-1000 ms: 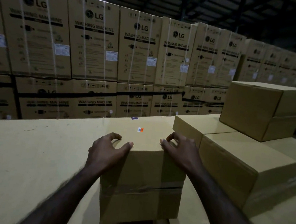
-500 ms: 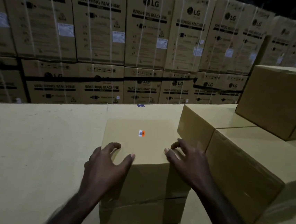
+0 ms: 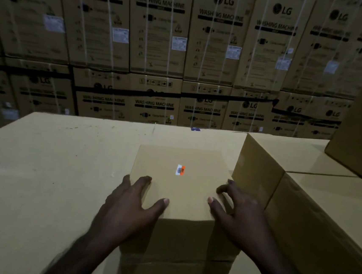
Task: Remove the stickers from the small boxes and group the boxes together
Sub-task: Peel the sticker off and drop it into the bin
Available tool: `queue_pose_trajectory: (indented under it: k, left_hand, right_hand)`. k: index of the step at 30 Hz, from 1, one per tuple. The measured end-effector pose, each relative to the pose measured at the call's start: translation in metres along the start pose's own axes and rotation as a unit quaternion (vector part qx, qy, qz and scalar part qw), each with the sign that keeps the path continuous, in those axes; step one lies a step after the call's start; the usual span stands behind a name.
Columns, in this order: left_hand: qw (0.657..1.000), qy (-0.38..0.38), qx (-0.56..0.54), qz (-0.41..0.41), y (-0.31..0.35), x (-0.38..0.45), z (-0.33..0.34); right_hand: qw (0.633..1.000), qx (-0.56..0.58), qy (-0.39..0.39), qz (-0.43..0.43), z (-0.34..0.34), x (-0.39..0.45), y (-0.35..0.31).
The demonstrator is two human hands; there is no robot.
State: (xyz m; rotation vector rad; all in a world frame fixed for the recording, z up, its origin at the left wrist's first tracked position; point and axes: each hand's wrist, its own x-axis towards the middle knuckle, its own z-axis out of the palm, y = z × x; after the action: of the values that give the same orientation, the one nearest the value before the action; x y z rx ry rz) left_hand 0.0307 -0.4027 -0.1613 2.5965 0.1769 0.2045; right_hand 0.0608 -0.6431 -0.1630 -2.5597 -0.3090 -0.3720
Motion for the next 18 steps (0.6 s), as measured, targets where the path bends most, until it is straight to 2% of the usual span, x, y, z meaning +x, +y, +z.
queue_pose_trajectory:
  k: [4,8,14,18]
  left_hand:
    - [0.994,-0.049,0.092,0.03,-0.001,0.029,0.0]
    - [0.988,-0.051,0.14,0.047,0.001,0.043,0.008]
    - [0.984,-0.068,0.157,0.049,0.001,0.043,0.012]
    - [0.982,-0.075,0.166,0.049,0.003,0.042,0.01]
  right_hand:
    - [0.993,-0.083,-0.084,-0.017,-0.009,0.028,-0.009]
    - [0.991,-0.039,-0.112,-0.057,-0.002,0.066,-0.023]
    - [0.982,0.03,-0.18,-0.045,0.022,0.114,-0.037]
    - [0.978,0.029,-0.198,-0.063,0.027,0.122,-0.044]
